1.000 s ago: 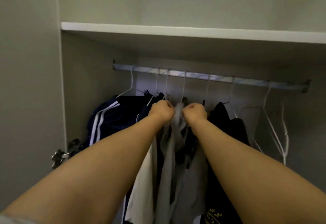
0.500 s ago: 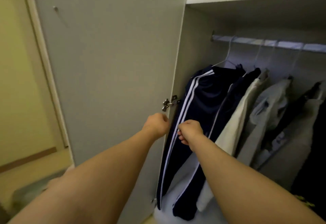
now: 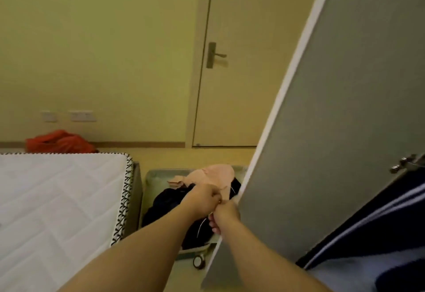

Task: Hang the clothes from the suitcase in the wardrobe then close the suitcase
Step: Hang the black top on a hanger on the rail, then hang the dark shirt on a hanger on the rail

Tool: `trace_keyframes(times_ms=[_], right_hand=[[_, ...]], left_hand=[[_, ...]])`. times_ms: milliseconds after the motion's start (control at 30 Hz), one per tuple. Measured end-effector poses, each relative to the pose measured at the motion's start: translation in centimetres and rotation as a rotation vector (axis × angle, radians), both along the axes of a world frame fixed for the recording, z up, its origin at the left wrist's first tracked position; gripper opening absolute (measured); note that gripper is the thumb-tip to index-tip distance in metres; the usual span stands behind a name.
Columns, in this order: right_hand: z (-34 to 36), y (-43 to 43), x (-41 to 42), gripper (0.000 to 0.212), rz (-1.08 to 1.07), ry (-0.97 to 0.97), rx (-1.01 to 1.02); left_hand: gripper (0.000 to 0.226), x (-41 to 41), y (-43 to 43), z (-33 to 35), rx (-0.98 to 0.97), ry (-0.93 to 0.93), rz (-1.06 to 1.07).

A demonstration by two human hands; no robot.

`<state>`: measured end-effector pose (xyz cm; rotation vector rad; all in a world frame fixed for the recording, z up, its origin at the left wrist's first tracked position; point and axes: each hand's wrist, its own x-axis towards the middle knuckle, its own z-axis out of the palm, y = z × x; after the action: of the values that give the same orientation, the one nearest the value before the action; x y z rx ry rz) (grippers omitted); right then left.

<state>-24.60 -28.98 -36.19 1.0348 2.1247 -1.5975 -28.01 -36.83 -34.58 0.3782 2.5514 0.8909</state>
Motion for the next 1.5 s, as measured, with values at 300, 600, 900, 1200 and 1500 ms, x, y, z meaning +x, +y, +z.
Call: trace_keyframes(times_ms=[300, 600, 900, 1200, 1500], right_hand=[[-3.3, -9.9, -11.6, 0.021, 0.135, -0.133, -0.058], [-9.3, -11.7, -19.2, 0.029, 0.241, -0.302, 0.044], [-17.4, -11.1, -27.9, 0.02, 0.413, -0.367, 0.043], [-29.3, -6.8, -32.9, 0.014, 0.503, -0.437, 0.11], [-46.1, -4.6, -33.7, 0.014, 0.565, -0.482, 0.11]], left_hand=[[0.027, -9.7, -11.1, -4.3, 0.024, -0.1, 0.282], [0.025, -15.4, -13.6, -10.3, -0.001, -0.308, 0.348], [0.024, -24.3, -14.1, -17.5, 0.027, -0.461, 0.527], [0.023, -29.7, -13.5, -30.2, -0.009, -0.649, 0.464], [0.024, -32.5, -12.4, -46.5, -0.149, -0.69, 0.368]])
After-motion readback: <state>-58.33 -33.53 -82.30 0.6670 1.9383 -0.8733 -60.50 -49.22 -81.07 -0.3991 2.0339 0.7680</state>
